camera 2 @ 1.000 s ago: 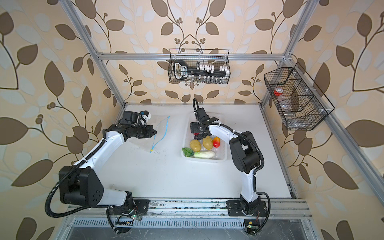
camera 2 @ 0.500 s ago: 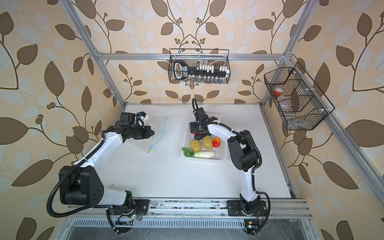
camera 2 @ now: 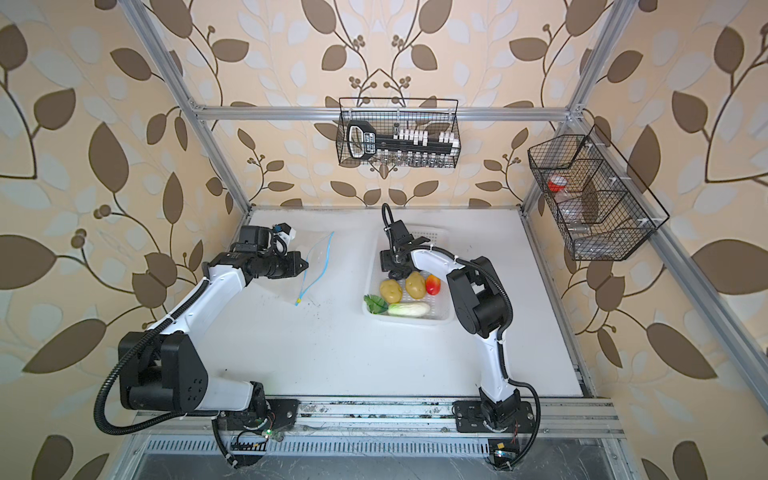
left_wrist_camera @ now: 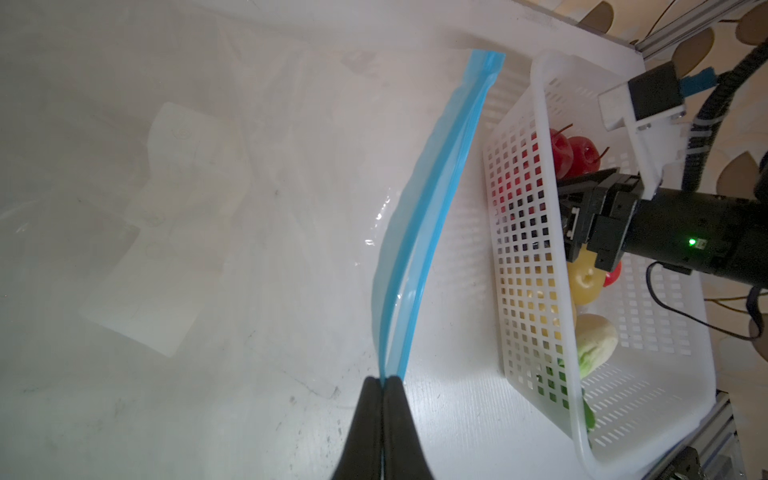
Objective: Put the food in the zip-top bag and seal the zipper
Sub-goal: 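Lower the right gripper into the basket around a red apple, then close the right gripper on the red apple and lift it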
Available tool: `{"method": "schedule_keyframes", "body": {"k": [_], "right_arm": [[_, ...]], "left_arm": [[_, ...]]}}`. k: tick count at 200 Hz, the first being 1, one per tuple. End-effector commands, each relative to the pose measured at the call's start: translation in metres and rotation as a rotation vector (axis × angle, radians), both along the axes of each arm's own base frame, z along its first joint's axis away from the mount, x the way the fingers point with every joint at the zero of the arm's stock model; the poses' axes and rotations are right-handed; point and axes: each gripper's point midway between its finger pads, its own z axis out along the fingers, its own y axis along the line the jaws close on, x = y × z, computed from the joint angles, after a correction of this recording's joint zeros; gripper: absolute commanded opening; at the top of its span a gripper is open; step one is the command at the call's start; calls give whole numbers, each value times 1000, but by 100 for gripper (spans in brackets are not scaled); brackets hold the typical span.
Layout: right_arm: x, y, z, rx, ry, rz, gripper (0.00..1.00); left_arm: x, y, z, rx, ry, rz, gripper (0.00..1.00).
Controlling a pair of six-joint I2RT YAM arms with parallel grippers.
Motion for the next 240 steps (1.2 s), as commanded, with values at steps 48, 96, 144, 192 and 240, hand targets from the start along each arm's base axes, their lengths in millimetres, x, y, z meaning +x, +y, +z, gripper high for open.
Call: {"method": "schedule_keyframes", "body": {"k": [48,96,144,192,240], "right_arm": [[18,-1,-4,40,-17,-22,73],[23,-12,2,104,-23,-60,59],[20,-9,23,139,-43,-45,39],[6,-14,54,156,-93,-46,39],[-11,-14,75,191,-129,-54,39]], "left_arm": [[1,-1,5,-30,-21,-4,0],[2,1,5,-25,-24,5,0],[3,1,2,-30,-22,10,0],[3,1,2,-34,-21,8,0],[2,1,5,-35,-26,10,0]]}}
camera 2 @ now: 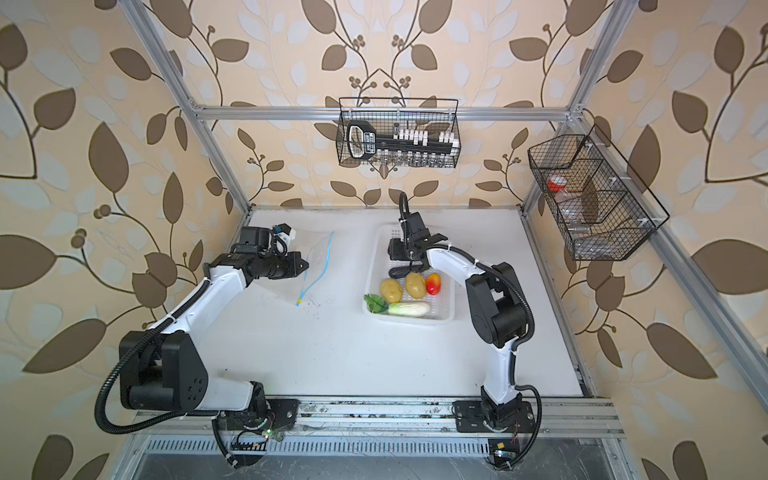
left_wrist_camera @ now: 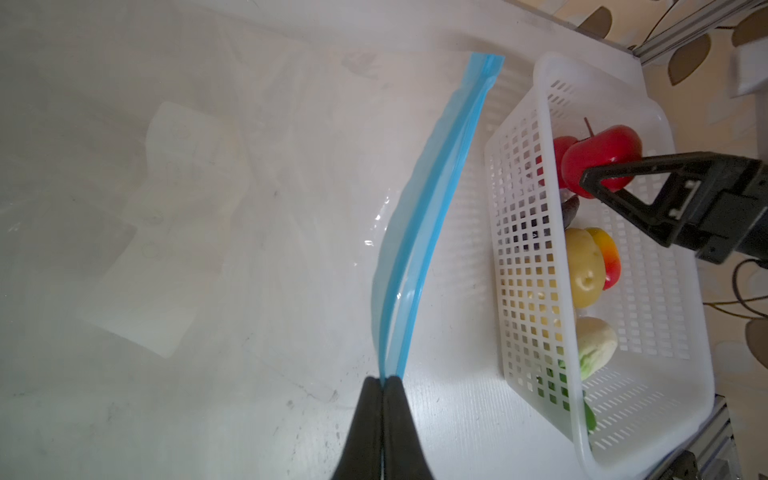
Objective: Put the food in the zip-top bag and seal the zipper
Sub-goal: 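Close the right gripper on the red apple and lift it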
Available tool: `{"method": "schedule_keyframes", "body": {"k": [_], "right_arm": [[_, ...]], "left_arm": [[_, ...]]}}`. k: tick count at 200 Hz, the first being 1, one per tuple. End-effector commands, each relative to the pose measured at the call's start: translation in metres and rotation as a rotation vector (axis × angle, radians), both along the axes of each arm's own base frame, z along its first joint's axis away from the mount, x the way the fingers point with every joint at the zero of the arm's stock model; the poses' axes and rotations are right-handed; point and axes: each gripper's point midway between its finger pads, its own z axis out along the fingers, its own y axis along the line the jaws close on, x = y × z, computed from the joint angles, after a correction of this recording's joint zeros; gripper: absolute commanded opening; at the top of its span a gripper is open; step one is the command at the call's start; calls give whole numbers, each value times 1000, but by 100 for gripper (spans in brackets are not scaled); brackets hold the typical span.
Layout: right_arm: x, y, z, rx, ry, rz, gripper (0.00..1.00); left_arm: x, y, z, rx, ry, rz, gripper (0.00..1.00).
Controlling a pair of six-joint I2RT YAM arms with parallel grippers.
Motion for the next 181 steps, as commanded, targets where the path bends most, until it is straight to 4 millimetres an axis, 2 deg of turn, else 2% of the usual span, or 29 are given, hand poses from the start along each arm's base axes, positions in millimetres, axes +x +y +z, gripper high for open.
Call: {"method": "schedule_keyframes", "body": {"k": [1,94,113,116,126,181], "right_arm": [[-11,4,8,22,-12,1,39],[-40,12,36,100,-67,-7,38],[-42,15,50,132,-98,-11,38],[-46,13,43,127,-84,-12,38],[-50,13,44,137,-87,-18,38],[-67,21,71,207,-152,-25,38]], "left_arm": [[1,1,8,-24,-25,1,0],[0,3,14,-27,-26,10,0],[0,5,15,-27,-29,15,0],[0,5,15,-28,-30,15,0],[-1,5,15,-28,-28,16,0],[1,3,22,-34,-15,2,0]]}}
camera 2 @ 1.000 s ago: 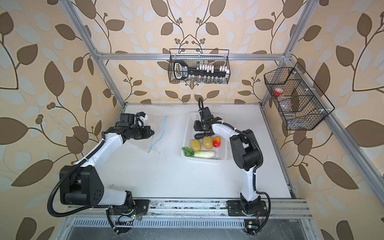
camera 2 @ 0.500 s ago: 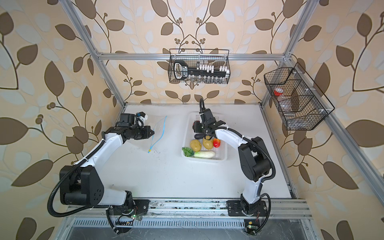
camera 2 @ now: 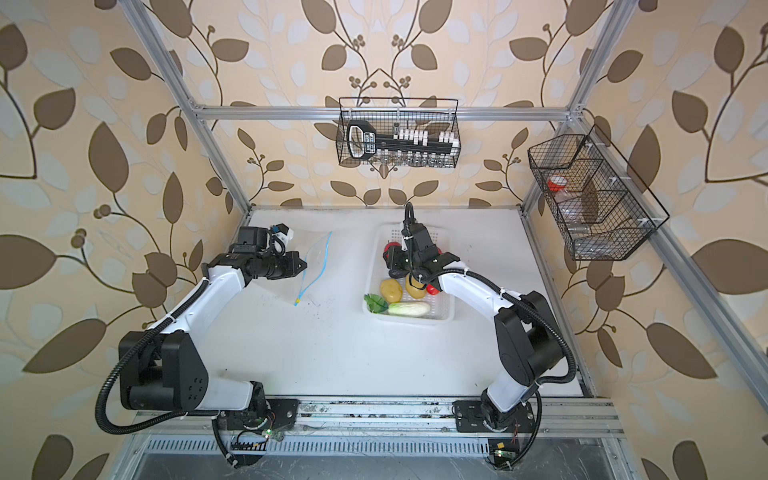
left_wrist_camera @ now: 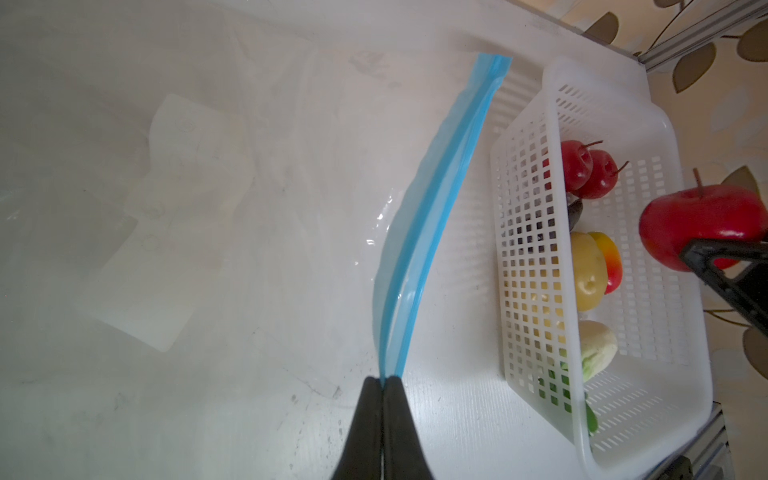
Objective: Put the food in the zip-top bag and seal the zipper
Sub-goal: 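Close the right gripper on the red apple and lift it, then carry the red apple with the right gripper toward the bag opening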
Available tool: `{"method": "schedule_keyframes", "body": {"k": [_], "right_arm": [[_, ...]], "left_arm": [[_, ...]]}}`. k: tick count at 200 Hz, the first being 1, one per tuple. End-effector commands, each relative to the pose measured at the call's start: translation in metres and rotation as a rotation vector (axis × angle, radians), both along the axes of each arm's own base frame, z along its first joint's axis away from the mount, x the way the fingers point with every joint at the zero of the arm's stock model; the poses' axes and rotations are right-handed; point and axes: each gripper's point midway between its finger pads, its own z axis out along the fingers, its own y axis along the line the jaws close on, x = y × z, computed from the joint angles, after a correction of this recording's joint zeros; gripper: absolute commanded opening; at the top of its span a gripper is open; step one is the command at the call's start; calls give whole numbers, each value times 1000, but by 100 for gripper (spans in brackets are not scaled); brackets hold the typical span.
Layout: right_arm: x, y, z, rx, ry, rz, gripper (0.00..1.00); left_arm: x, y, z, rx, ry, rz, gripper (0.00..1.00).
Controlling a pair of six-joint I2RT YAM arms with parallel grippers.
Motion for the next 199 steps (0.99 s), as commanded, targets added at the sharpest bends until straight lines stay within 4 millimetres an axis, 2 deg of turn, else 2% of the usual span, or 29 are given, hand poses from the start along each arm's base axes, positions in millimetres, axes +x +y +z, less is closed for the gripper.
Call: {"method": "schedule_keyframes", "body": {"k": [1,58,103,141,199], "right_arm": [[-4,3,23,51,-56,-25,38],[-27,13,48,153,-130,-12,38],[-40,31,60,153,-158,42,38],[-51,44,77,162,-201,85,38],[-70,71,103,183,-266,165,39]], "left_arm": [[3,-2,25,-28,-39,-16,0],[-2,-3,42,19,-50,-68,0],[-4,-12,62,49,-58,-121,0],[-11,-26,75,64,-44,-176,0],[-16,-47,76,83,-45,-241,0]]}}
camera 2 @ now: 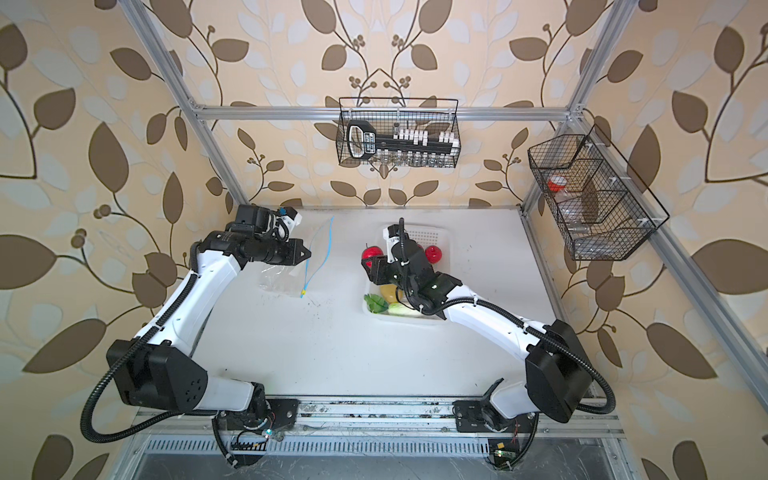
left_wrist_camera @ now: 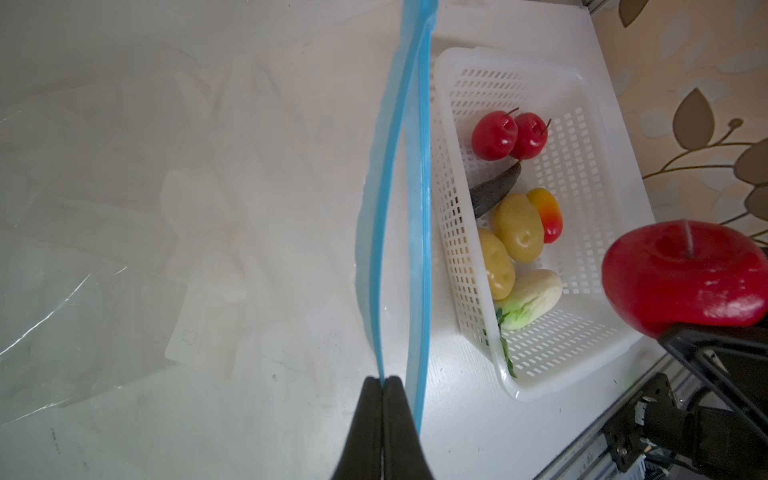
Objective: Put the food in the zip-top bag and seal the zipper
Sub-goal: 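Carry the red apple with the right gripper toward the bag opening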
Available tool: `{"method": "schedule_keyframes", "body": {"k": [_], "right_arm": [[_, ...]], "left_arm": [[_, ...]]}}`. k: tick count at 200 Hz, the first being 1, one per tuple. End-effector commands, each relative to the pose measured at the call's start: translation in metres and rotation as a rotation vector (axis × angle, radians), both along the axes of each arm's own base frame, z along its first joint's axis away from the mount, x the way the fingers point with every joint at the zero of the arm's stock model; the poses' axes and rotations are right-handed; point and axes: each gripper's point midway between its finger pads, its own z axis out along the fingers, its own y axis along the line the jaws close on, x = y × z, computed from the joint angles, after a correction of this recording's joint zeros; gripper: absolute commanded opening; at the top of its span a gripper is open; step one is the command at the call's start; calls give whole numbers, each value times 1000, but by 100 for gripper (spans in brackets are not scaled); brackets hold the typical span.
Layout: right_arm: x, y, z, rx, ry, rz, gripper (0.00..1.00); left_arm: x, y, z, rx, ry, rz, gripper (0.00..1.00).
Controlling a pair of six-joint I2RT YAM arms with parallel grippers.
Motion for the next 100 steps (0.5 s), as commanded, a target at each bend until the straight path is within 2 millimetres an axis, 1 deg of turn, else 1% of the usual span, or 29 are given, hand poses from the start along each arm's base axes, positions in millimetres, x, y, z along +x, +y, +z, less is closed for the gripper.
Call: {"method": "schedule_keyframes", "body": {"k": [1,29,59,100], "right_arm": [[-3,10,35,39,-84,17,38],[-7,23,42,44,-99,49,39],[-9,37,39,44,-106,82,39],[-11,63,42,56,-112,130,39]], "left_arm": [[-1,-8,7,9,-10,-40,0],[-4,-16,8,12,-8,-64,0],[-7,-22,10,22,-12,-88,0],[-10,-25,9,24,-4,-99,0]]}}
